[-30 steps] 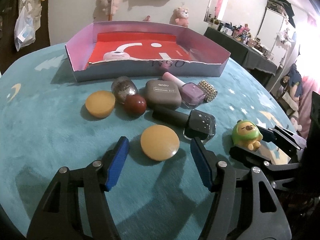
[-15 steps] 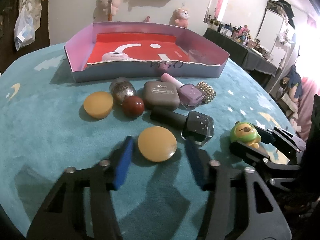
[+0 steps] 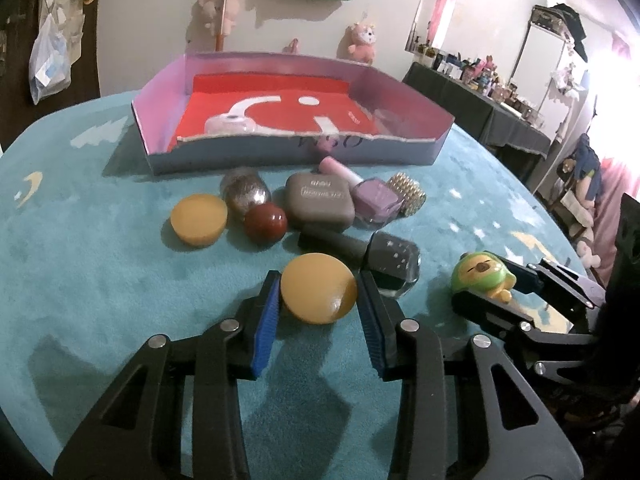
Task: Organize rigid objects
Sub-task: 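Carry the soap and plush toy into the pink box and lower them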
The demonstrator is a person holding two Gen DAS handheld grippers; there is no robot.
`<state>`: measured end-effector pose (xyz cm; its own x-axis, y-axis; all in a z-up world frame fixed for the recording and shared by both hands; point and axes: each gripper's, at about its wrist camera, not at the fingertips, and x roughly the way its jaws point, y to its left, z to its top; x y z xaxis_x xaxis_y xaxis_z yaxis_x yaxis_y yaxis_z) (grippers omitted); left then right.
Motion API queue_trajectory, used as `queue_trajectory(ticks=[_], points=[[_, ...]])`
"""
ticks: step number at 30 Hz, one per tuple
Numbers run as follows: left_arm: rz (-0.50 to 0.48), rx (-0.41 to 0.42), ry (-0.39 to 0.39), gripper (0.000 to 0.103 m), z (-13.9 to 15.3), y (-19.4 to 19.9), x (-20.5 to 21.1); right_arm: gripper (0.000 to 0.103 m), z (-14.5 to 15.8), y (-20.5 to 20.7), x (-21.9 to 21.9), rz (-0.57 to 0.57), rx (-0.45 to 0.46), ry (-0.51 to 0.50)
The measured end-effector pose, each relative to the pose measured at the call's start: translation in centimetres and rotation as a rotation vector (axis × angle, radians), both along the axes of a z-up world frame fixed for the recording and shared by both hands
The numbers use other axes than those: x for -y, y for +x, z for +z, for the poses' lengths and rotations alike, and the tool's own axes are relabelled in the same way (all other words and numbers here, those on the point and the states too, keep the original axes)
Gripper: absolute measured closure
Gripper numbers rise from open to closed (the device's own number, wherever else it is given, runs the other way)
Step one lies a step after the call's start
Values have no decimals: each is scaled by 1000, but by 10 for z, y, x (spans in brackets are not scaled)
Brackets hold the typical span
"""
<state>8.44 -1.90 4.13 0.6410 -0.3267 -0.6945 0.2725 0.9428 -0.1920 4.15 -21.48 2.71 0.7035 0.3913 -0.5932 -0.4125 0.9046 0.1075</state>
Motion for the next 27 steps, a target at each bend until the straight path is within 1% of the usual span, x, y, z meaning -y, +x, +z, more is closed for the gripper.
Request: queue_trajectory(ticks=[3, 6, 8, 11, 15, 16, 19, 21, 24, 27], points=[[-11, 23, -5, 67, 10, 2, 0, 53, 8, 4, -1, 14, 4, 23], [-26, 37, -9, 67, 21, 12, 2, 53, 20, 15, -1, 26, 10, 54], [-27, 37, -12, 67, 27, 24, 1, 53, 28, 27, -2, 22, 27, 56], [-39, 34, -24, 67, 34, 40, 1, 53, 39, 46, -1, 36, 28, 87], [-73, 29, -23, 67, 46, 65, 3, 53, 59, 73, -4, 56, 64, 86], [-95, 21, -30, 67, 49, 76, 3, 53, 63, 79, -4, 63, 68, 87], [-136, 36, -10, 67, 54, 97, 8, 53, 72, 113, -8, 104, 81, 53], [-160, 29, 12, 67, 55, 111, 10, 53, 73, 131, -10, 127, 81, 26], [-198, 16, 56, 67, 53, 135, 17, 53, 70, 159, -12, 187, 52, -6], [-231, -7, 80, 67, 49, 155, 21, 53, 64, 180, -21, 243, 26, -45]])
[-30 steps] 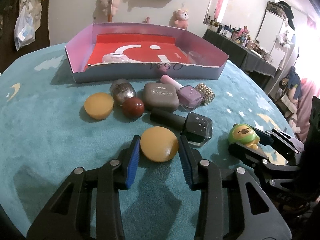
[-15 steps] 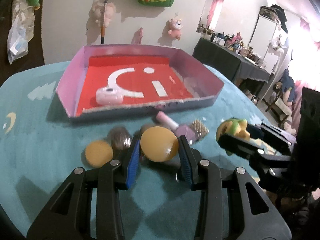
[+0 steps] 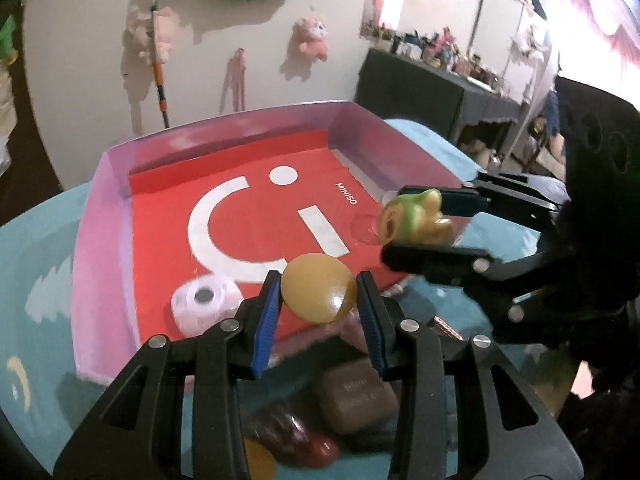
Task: Organize rigid objects
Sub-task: 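Carry the soap and plush toy into the pink box and lower them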
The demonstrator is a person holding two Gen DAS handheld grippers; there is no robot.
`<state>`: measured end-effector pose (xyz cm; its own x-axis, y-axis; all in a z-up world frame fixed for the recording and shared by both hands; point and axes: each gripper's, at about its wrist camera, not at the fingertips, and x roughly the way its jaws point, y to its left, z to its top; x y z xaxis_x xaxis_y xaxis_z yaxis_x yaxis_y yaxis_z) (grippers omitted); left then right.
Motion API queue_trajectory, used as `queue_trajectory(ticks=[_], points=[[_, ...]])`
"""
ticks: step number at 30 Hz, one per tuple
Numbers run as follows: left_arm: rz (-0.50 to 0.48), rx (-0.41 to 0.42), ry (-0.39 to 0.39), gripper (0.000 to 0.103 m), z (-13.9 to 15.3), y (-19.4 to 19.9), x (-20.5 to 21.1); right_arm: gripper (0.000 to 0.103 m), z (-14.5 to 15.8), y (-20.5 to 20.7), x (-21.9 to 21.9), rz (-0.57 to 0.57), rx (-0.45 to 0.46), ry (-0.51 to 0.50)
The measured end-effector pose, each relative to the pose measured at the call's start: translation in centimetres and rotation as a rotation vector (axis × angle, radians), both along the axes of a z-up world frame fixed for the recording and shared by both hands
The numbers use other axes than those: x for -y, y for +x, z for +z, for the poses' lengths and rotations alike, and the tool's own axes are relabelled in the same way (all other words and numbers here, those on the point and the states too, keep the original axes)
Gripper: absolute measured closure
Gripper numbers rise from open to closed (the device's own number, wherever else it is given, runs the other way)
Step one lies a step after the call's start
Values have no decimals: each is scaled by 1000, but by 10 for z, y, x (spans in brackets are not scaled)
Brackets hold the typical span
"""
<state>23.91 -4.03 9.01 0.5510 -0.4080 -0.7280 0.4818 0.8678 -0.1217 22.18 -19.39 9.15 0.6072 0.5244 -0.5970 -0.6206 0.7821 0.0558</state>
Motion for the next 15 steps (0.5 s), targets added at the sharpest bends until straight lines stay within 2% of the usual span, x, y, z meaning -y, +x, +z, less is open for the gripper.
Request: queue_trajectory(ticks=[4, 8, 15], points=[[-25, -26, 31, 67, -7, 18, 3, 53, -11, 23, -8, 48, -36, -44], [-32, -76, 27, 67, -20, 32, 1, 53, -18, 38, -10, 77, -69, -64], [-45, -130, 48, 67, -36, 41, 4, 53, -32, 49, -13, 112, -118, -95]])
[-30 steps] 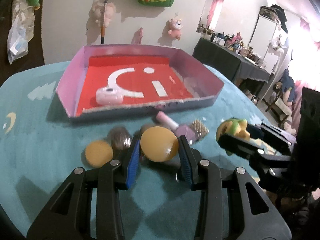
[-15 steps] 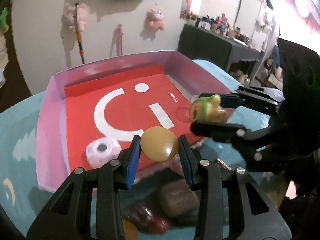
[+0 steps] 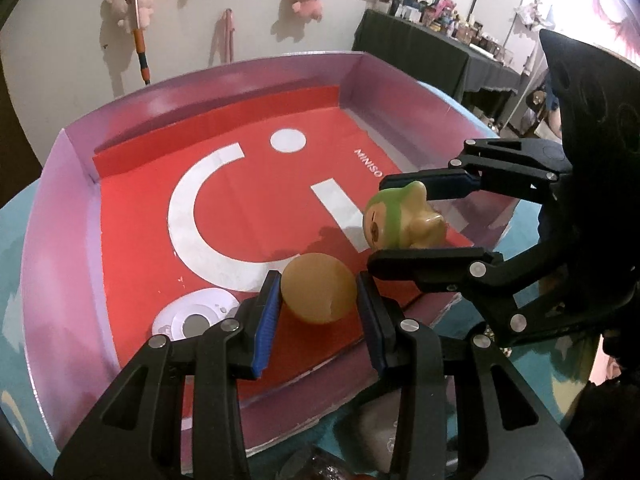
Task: Organize rigid objects
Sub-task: 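Carry the soap and plush toy into the pink box and lower them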
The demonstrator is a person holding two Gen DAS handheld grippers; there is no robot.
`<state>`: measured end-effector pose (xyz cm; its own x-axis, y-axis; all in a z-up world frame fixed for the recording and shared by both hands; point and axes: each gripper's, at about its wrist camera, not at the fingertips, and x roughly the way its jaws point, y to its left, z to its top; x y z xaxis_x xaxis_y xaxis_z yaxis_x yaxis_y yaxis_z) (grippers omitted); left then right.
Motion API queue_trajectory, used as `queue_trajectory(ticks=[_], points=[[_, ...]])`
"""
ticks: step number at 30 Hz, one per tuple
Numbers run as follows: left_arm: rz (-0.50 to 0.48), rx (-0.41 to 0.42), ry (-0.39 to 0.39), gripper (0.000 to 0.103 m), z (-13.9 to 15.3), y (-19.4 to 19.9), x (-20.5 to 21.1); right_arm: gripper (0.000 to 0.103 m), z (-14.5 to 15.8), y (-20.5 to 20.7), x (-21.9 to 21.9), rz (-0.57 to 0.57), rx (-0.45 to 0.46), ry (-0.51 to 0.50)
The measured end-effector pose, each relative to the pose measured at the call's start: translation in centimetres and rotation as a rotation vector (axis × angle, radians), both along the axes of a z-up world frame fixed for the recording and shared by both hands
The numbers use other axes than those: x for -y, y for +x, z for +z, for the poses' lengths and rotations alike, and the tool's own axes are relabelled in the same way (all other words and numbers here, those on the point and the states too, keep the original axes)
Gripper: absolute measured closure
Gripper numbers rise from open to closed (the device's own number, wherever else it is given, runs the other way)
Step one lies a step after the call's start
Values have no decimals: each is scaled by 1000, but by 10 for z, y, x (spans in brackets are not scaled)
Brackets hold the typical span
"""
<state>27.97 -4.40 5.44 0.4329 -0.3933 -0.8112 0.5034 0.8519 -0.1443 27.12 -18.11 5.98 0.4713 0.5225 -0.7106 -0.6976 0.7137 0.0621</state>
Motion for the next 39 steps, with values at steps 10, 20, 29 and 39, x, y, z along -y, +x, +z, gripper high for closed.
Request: queue_trajectory(ticks=[10, 20, 29, 39], points=[[-14, -6, 19, 67, -2, -1, 0, 53, -9, 5, -3, 24, -29, -60], [-8, -13, 23, 67, -5, 1, 1, 53, -14, 5, -3, 24, -40, -88], [-5, -4, 39, 61, -5, 0, 1, 53, -14, 3, -3, 21, -40, -100], [2, 15, 49, 47, -4, -2, 3, 52, -15, 0, 1, 11, -43, -104]])
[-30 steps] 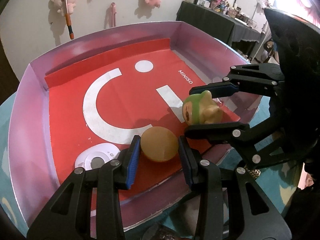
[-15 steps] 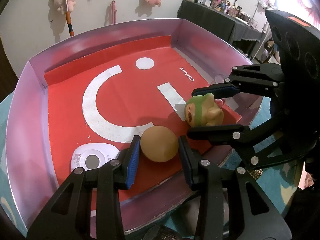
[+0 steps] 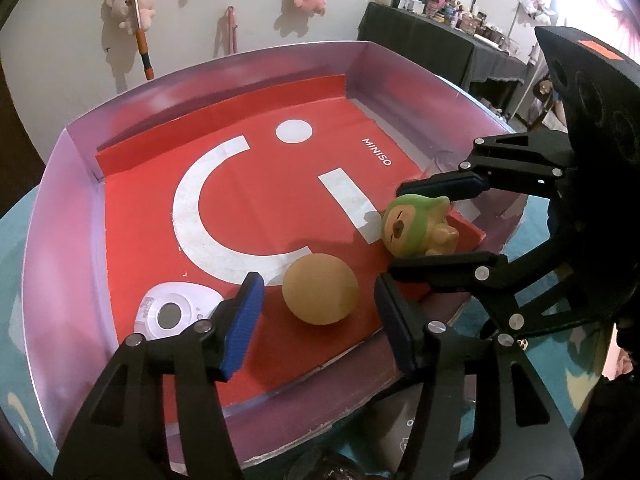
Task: Organize rigid objects
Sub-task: 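Carry the soap and plush toy into the pink box and lower them, then open both grippers and lift them away from the box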
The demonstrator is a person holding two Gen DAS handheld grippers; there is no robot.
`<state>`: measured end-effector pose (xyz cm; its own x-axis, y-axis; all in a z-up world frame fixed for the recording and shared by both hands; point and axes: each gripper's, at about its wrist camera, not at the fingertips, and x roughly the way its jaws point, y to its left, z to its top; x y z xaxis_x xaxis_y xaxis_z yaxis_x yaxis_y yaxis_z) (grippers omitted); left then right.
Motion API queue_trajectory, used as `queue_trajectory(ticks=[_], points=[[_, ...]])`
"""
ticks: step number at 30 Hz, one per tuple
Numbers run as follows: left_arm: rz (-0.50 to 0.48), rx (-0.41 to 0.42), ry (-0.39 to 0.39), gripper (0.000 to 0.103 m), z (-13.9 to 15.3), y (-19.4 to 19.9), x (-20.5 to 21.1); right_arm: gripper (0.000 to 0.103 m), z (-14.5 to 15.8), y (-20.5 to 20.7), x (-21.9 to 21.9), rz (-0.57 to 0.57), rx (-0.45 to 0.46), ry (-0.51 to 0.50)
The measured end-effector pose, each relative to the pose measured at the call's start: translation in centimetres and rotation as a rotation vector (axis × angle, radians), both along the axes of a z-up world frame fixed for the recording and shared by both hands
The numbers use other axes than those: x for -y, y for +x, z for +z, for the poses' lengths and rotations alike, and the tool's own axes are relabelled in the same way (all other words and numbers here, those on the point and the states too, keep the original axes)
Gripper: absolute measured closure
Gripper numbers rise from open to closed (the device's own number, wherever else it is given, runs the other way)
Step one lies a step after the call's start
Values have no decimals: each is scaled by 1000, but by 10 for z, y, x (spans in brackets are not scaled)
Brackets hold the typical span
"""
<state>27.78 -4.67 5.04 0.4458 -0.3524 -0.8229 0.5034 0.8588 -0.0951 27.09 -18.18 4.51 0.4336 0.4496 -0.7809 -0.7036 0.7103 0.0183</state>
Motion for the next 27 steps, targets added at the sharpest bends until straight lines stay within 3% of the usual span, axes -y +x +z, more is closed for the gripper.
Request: queue_trajectory(ticks=[5, 15, 18, 21, 27], points=[[-3, 7, 2, 47, 2, -2, 0, 47, 1, -1, -2, 1, 8, -9], [16, 21, -28, 41, 12, -10, -6, 46, 8, -6, 0, -12, 25, -3], [26, 32, -39, 41, 18, -16, -9, 46, 16, -12, 2, -23, 45, 3], [45, 55, -54, 31, 28, -27, -14, 45, 28, -22, 7, -42, 67, 21], [94, 115, -91, 27, 53, -52, -23, 33, 58, -45, 18, -87, 119, 82]])
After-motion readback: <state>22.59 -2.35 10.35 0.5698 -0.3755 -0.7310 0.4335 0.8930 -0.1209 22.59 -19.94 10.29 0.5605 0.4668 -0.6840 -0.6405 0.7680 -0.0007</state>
